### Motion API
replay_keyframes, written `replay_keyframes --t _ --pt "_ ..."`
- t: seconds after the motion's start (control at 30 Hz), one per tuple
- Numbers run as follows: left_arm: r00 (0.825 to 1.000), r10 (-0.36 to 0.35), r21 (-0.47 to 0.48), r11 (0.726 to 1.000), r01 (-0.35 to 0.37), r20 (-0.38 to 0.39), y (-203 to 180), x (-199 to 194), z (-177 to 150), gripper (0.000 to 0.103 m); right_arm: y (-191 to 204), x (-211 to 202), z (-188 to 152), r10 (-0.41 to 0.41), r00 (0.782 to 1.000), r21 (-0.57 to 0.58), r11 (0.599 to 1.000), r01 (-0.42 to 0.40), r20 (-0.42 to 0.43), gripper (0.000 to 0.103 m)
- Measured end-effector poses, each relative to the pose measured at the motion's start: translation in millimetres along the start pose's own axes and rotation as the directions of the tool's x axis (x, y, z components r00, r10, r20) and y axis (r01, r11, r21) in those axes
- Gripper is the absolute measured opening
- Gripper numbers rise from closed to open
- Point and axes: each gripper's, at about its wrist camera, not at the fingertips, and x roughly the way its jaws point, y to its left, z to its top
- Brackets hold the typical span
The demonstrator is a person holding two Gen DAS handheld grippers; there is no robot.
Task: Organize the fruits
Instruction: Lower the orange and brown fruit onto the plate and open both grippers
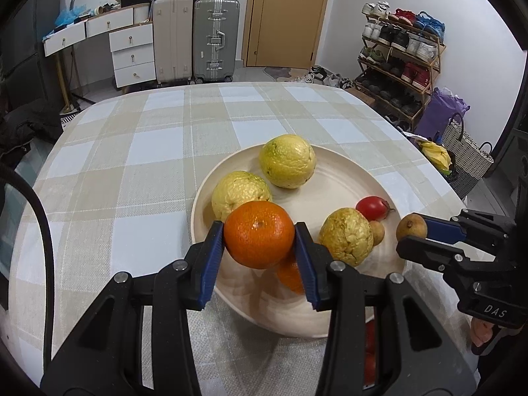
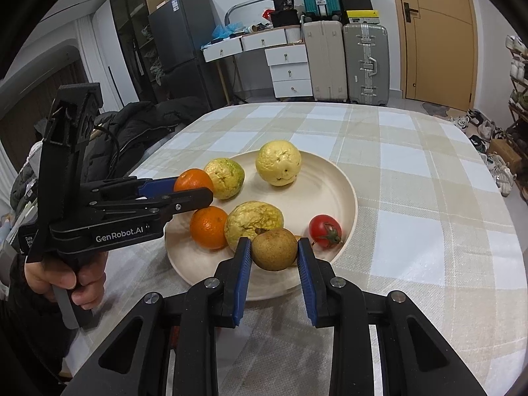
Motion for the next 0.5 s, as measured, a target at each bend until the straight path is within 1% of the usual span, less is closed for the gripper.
replay_keyframes --t 0.33,0.5 --pt "1.000 -0.001 0.018 1.000 0.001 0.005 -7.8 10.5 7.3 0.039 -12.7 8.7 9.0 -0.031 0.999 0.067 0.997 0.030 0.015 0.029" --pt "1.000 -0.008 0.012 1.000 0.008 0.004 -7.1 12.0 6.8 0.040 -15.0 15.1 16.4 -0.042 0.999 0.079 0.996 0.040 0.031 0.029"
